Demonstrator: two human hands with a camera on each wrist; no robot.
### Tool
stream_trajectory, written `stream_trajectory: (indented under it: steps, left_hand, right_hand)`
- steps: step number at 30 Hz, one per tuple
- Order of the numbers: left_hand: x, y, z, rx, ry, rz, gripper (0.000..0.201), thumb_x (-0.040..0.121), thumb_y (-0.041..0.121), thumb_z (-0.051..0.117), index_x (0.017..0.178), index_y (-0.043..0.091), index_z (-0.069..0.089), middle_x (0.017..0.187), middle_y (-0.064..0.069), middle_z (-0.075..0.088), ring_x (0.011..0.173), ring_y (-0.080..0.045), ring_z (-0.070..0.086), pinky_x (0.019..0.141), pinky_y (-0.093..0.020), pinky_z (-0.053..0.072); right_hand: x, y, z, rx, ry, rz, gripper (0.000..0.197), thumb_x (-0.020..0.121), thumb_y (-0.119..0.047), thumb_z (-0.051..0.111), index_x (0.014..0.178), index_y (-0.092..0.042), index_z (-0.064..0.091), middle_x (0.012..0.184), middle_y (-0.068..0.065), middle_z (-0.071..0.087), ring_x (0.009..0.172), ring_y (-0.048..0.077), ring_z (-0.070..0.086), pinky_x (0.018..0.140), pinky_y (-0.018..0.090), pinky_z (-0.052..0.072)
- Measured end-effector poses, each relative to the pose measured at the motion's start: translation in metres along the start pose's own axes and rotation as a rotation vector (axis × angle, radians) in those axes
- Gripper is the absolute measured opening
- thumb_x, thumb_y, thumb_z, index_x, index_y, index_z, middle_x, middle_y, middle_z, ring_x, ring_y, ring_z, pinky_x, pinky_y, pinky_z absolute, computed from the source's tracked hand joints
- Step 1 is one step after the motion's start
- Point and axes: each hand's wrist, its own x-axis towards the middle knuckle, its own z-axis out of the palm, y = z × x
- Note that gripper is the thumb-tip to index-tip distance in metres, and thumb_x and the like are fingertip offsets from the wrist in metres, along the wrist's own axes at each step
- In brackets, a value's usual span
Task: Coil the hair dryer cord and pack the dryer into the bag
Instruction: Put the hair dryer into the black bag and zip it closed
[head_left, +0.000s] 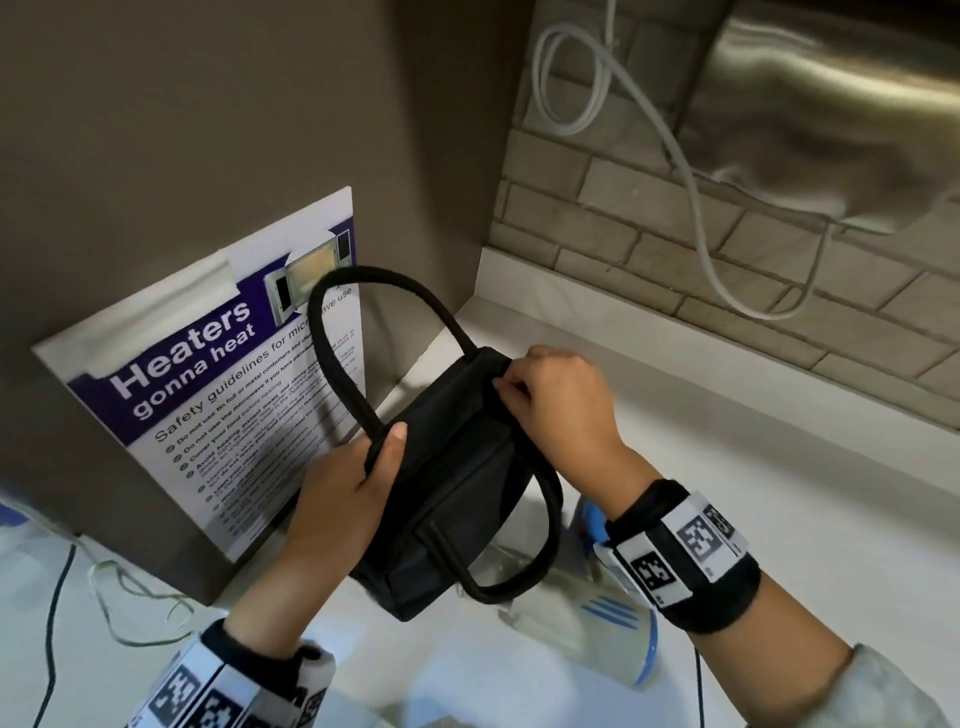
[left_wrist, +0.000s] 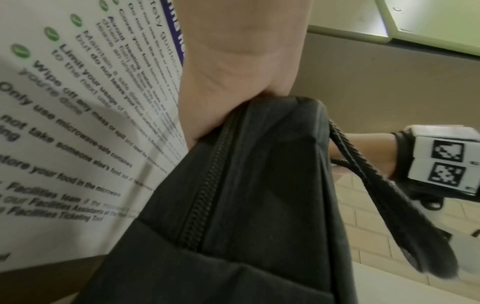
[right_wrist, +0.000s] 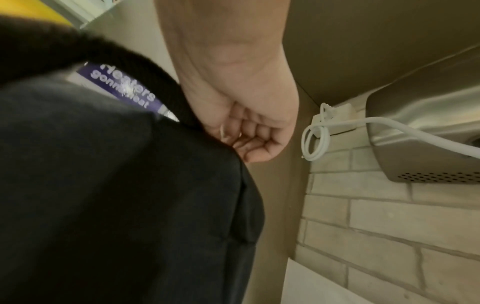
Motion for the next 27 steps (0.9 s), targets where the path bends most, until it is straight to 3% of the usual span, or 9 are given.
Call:
stream_trajectory:
  steps: [4, 6, 8, 13, 16, 18, 21, 24, 27]
  left_hand:
    - [0.004, -0.004, -0.005, -0.008, 0.003, 0.002, 0.053, 0.096, 0.038, 0.046, 0.050, 0.014, 0.033, 0.045, 0.001, 0.035, 0.041, -0.008, 0.036, 0.047, -0.015, 0.032]
    - [0.003, -0.002, -0.002, -0.032, 0.002, -0.003, 0.054, 0.095, 0.039, 0.046, 0.051, 0.011, 0.036, 0.047, -0.004, 0.038, 0.045, -0.014, 0.038, 0.048, -0.018, 0.031]
    - [0.002, 0.003, 0.002, -0.075, 0.014, -0.036, 0.056, 0.095, 0.039, 0.047, 0.052, 0.004, 0.040, 0.051, -0.012, 0.044, 0.051, -0.023, 0.045, 0.055, -0.029, 0.035]
    - [0.006, 0.011, 0.001, -0.206, 0.069, -0.168, 0.053, 0.094, 0.041, 0.049, 0.055, 0.005, 0.049, 0.056, -0.013, 0.052, 0.061, -0.028, 0.050, 0.059, -0.036, 0.035]
    - [0.009, 0.010, -0.002, -0.413, 0.000, -0.258, 0.050, 0.092, 0.038, 0.055, 0.048, 0.015, 0.049, 0.046, 0.003, 0.045, 0.051, -0.019, 0.043, 0.053, -0.032, 0.035]
    - [0.015, 0.013, -0.003, -0.496, -0.036, -0.356, 0.039, 0.090, 0.040, 0.058, 0.060, 0.015, 0.058, 0.056, -0.003, 0.050, 0.056, -0.018, 0.047, 0.052, -0.028, 0.038]
    - [0.024, 0.014, -0.006, -0.453, -0.051, -0.392, 0.047, 0.090, 0.043, 0.055, 0.082, -0.004, 0.062, 0.069, -0.012, 0.056, 0.063, -0.021, 0.054, 0.054, -0.025, 0.042]
    - [0.027, 0.008, -0.007, -0.344, -0.050, -0.333, 0.055, 0.090, 0.047, 0.052, 0.079, -0.006, 0.058, 0.070, -0.014, 0.058, 0.064, -0.023, 0.056, 0.059, -0.033, 0.042]
    - [0.023, 0.005, -0.006, -0.308, -0.074, -0.281, 0.063, 0.087, 0.052, 0.054, 0.080, -0.010, 0.054, 0.066, -0.013, 0.054, 0.062, -0.021, 0.053, 0.059, -0.034, 0.040]
  right_hand:
    - [-0.003, 0.005, -0.004, -0.042, -0.091, 0.069, 0.022, 0.088, -0.023, 0.057, 0.077, -0.006, 0.067, 0.080, 0.008, 0.062, 0.076, 0.029, 0.059, 0.059, 0.034, 0.044]
    - [-0.009, -0.007, -0.004, -0.183, -0.016, 0.062, 0.017, 0.077, -0.012, 0.067, 0.063, -0.005, 0.061, 0.068, 0.010, 0.060, 0.065, 0.031, 0.060, 0.050, 0.030, 0.036]
    - [-0.020, -0.033, -0.004, -0.149, 0.062, 0.023, 0.021, 0.068, -0.012, 0.075, 0.056, -0.008, 0.058, 0.058, 0.006, 0.058, 0.054, 0.027, 0.058, 0.046, 0.027, 0.037]
    - [-0.052, -0.068, -0.001, 0.188, 0.136, -0.113, 0.022, 0.087, -0.024, 0.060, 0.069, -0.010, 0.063, 0.068, 0.004, 0.057, 0.066, 0.023, 0.055, 0.062, 0.033, 0.043]
    - [-0.071, -0.090, 0.003, 0.311, 0.109, -0.220, 0.028, 0.092, -0.025, 0.053, 0.070, -0.011, 0.063, 0.070, 0.004, 0.058, 0.068, 0.022, 0.052, 0.065, 0.034, 0.042]
    - [-0.082, -0.101, 0.010, 0.281, 0.142, -0.327, 0.030, 0.094, -0.022, 0.052, 0.067, -0.013, 0.061, 0.069, 0.001, 0.055, 0.068, 0.020, 0.049, 0.066, 0.032, 0.039]
    - [-0.094, -0.100, 0.027, 0.128, 0.229, -0.510, 0.028, 0.092, -0.012, 0.055, 0.064, -0.016, 0.054, 0.070, -0.001, 0.048, 0.070, 0.018, 0.046, 0.072, 0.029, 0.040]
    - [-0.103, -0.093, 0.048, 0.055, 0.229, -0.591, 0.029, 0.091, -0.007, 0.053, 0.064, -0.017, 0.057, 0.076, -0.005, 0.054, 0.078, 0.016, 0.052, 0.084, 0.030, 0.041]
    - [-0.111, -0.094, 0.062, 0.032, 0.189, -0.538, 0.024, 0.089, -0.009, 0.053, 0.072, -0.019, 0.067, 0.093, -0.008, 0.066, 0.095, 0.013, 0.058, 0.093, 0.031, 0.036]
